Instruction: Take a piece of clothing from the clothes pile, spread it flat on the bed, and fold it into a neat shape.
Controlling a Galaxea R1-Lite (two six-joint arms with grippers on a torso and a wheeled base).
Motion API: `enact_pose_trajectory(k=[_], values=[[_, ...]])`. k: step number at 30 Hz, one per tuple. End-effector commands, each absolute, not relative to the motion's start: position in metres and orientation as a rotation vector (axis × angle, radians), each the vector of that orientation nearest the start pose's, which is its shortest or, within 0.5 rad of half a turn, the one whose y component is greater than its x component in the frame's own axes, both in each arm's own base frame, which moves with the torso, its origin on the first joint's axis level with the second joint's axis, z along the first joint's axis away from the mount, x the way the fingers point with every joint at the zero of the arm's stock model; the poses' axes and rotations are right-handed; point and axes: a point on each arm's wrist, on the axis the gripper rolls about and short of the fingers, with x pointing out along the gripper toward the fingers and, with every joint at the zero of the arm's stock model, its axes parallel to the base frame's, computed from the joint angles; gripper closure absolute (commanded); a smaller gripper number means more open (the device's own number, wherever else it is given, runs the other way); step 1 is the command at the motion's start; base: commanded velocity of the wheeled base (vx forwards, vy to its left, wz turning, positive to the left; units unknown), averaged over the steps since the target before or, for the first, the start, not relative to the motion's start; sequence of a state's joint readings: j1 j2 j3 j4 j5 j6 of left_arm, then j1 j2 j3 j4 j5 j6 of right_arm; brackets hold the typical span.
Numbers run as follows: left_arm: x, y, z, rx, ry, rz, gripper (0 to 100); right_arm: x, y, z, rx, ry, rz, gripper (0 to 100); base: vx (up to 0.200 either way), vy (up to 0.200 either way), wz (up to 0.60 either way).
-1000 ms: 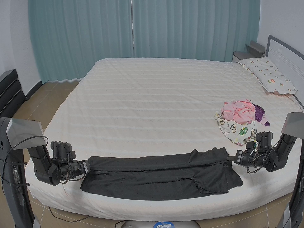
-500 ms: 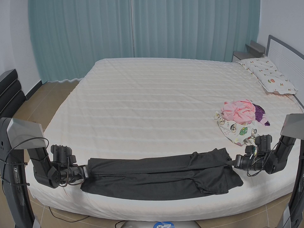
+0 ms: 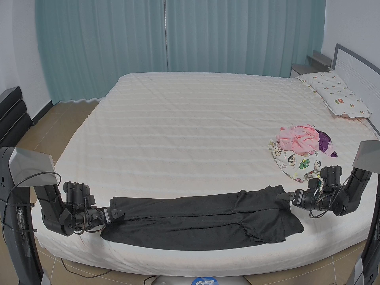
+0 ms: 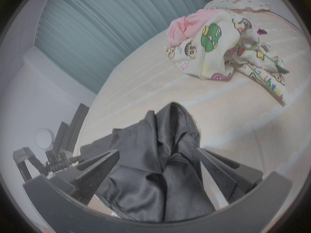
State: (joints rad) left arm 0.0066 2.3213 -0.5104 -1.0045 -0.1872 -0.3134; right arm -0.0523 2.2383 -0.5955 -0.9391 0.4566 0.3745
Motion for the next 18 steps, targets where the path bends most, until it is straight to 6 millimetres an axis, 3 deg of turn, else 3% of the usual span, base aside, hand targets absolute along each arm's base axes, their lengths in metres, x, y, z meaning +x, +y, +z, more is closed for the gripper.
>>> enact_pose_trajectory(k=[1, 6, 10, 18], values=[[0.308, 0.014, -0.025, -0.458, 0.768, 0.011, 0, 0.336, 0.004, 0.015, 0.545, 0.681, 0.288, 0, 0.0, 0.0, 0.0], [0.312, 0.025, -0.014, -0.59, 0.723, 0.044, 0, 0.346, 0.019, 0.008, 0.556, 0.702, 0.31, 0, 0.0, 0.0, 0.0], [0.32, 0.024, -0.007, -0.772, 0.692, 0.091, 0, 0.359, 0.029, -0.018, 0.527, 0.743, 0.247, 0, 0.0, 0.0, 0.0], [0.319, 0.022, -0.011, -0.816, 0.71, 0.087, 0, 0.358, 0.028, -0.031, 0.519, 0.788, 0.211, 0, 0.0, 0.0, 0.0]])
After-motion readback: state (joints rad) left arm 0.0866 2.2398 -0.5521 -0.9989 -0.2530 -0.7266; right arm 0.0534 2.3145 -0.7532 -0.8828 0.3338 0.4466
